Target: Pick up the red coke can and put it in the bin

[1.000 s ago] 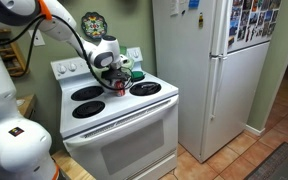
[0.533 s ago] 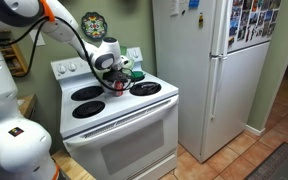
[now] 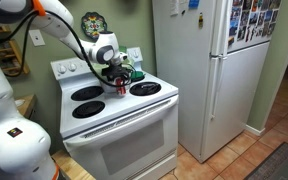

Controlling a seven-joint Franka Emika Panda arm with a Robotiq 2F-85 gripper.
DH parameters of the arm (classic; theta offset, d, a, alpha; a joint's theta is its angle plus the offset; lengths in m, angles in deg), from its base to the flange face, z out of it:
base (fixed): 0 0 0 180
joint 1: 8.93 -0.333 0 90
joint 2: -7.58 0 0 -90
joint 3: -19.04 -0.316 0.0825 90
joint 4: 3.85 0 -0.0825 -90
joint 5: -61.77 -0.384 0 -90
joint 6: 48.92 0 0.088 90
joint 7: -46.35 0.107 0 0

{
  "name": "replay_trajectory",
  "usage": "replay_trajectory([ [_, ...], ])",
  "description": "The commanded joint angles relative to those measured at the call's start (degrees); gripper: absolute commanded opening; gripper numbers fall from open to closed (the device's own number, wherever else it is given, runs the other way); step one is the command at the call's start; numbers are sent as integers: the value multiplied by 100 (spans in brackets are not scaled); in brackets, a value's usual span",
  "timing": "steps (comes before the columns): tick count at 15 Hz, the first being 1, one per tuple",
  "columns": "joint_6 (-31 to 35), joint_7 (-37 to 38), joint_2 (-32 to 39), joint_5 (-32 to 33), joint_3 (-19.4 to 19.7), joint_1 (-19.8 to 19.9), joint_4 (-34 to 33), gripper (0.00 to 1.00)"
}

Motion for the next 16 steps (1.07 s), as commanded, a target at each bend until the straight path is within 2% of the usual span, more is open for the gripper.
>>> replay_trajectory([
  [1, -936, 1048, -875, 1305, 46, 100, 198, 32],
  [3, -1426, 1430, -1246, 1653, 26, 121, 137, 32],
  [5, -1722, 1583, -1557, 1734, 59, 126, 2, 32],
  [8, -1194, 1706, -1927, 1443, 106, 27, -158, 32],
  [11, -670, 1687, -1968, 837, 199, -203, -481, 32],
  [16, -114, 1372, -1484, -948, 360, -922, -693, 32],
])
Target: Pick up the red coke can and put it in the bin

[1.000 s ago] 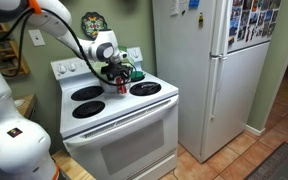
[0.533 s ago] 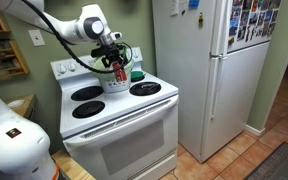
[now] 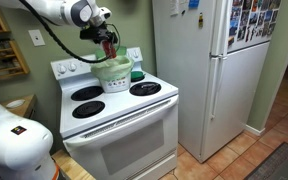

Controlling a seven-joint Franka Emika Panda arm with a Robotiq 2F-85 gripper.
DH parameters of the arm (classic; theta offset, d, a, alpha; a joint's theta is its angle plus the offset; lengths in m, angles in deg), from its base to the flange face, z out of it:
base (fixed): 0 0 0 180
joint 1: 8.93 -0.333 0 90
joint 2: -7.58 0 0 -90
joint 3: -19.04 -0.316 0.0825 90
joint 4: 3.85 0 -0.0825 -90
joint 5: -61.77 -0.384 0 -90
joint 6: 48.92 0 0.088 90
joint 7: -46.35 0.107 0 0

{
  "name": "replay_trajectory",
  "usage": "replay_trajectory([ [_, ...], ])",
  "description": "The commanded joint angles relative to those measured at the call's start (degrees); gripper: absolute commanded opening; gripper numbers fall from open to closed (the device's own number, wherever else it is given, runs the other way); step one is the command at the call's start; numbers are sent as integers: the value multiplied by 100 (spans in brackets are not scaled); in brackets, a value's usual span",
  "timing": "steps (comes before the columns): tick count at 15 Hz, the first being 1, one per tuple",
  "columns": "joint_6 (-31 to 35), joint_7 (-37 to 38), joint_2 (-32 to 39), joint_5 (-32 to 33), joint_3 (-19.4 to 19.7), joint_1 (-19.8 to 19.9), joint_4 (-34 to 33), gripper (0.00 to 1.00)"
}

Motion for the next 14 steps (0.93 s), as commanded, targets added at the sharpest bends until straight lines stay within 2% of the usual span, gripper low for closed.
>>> replay_trajectory([
  [1, 451, -388, 493, -1287, 253, -601, -52, 32],
  [3, 1040, -929, 776, -2029, 300, -825, -64, 32],
  [5, 1191, -1215, 1045, -2493, 286, -873, -140, 36],
  [6, 1185, -1086, 1109, -2563, 194, -787, -125, 82],
  [7, 1028, -1111, 1125, -2724, 161, -763, -158, 83],
  [9, 1050, -1023, 1068, -2724, 54, -660, -153, 96],
  [10, 1044, -1017, 988, -2711, 34, -637, -148, 100],
  [14, 1054, -1083, 837, -2682, 73, -601, -220, 100],
])
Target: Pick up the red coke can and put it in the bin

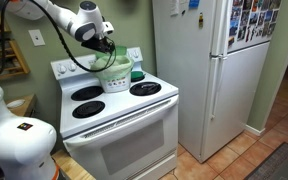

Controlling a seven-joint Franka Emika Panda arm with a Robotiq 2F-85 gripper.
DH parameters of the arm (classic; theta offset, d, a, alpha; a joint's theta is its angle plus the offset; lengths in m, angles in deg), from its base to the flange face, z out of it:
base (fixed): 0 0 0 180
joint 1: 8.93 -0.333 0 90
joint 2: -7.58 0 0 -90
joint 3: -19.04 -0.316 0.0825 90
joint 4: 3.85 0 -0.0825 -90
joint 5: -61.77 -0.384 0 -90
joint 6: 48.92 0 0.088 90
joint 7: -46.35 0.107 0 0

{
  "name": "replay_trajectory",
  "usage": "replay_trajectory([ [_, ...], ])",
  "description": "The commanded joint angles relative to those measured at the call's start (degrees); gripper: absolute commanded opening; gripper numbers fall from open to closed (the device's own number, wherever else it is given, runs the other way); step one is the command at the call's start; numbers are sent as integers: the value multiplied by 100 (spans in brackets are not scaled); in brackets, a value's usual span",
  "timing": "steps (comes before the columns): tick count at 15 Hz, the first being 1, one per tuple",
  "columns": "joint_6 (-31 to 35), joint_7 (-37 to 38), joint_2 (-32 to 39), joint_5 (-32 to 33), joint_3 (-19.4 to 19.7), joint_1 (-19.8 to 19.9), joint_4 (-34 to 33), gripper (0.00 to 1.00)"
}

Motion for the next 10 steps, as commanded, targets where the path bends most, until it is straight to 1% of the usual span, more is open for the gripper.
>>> replay_trajectory([
  [1, -184, 267, -307, 254, -77, 234, 110, 100],
  [2, -183, 925, -432, 801, -178, 446, 255, 100],
  [3, -241, 1426, -572, 1355, -240, 669, 416, 100],
  [5, -627, 2278, -816, 2173, -287, 927, 535, 100],
  [8, -1688, 3126, -1155, 2762, -286, 1208, 556, 100],
  [10, -2569, 3424, -1326, 2844, -251, 1281, 490, 100],
])
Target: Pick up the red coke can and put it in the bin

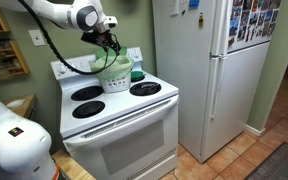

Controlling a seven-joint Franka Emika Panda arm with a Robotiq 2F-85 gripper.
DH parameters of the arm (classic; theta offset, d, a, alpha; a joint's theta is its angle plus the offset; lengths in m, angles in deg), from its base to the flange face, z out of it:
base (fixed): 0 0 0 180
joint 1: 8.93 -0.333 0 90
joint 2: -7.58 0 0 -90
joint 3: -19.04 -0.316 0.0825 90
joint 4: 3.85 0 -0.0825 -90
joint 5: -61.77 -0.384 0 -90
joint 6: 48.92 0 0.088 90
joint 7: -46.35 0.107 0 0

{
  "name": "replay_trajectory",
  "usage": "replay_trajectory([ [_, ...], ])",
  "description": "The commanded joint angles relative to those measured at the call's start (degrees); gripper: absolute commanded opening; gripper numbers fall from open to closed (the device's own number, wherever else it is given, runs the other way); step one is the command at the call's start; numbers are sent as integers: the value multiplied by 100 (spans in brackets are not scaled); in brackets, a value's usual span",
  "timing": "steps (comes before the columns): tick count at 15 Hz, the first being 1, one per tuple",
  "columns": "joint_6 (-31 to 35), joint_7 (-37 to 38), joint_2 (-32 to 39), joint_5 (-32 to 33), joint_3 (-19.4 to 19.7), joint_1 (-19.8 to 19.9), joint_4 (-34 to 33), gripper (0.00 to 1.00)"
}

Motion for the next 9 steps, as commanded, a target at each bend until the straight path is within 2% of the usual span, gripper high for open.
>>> replay_trajectory([
  [1, -1471, 556, -494, 93, -1, 155, 82, 100],
  [3, -2193, 122, -657, -502, 234, -25, 170, 100],
  [4, -1742, 280, -419, -189, 40, 125, -20, 100],
  [6, -2107, 216, -528, -375, 92, 109, -6, 100],
  [9, -2120, 200, -542, -431, 105, 105, 23, 100],
])
